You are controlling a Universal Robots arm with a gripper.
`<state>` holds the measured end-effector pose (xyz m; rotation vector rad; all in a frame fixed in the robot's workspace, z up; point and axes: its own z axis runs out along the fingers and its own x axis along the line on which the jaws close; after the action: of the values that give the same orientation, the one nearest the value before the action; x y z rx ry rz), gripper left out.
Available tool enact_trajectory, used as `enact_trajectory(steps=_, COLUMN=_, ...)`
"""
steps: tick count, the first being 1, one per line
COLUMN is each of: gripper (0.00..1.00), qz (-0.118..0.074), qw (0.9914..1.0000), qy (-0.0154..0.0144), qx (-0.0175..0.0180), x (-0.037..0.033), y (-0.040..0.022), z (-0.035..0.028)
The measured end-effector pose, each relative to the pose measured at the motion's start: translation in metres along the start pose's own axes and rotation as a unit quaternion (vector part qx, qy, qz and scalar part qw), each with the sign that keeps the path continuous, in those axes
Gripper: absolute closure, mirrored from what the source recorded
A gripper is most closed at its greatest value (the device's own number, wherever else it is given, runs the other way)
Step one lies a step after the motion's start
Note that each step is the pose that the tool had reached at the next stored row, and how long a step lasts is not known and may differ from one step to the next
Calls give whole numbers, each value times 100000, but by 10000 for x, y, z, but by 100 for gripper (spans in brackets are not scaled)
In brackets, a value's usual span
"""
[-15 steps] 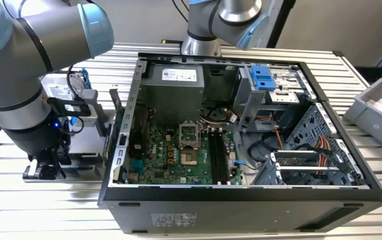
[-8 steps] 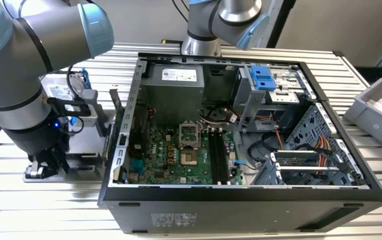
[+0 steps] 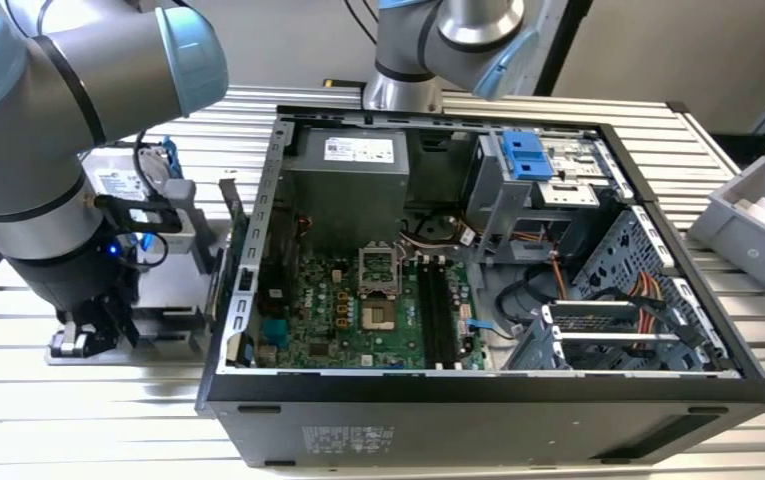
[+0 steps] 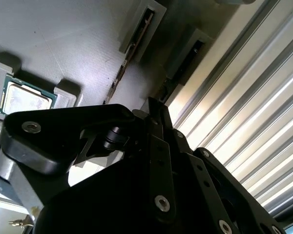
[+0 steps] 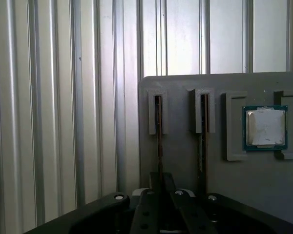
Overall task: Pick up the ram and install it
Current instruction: 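Pick up the ram and move it above insertion slot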
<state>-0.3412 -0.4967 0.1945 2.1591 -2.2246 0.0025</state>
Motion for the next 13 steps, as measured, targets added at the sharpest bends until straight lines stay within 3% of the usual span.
enact_trajectory(steps=13, gripper=100, qz=5, qw=100000, qy=51, qx=0, x=0, y=0, z=-14)
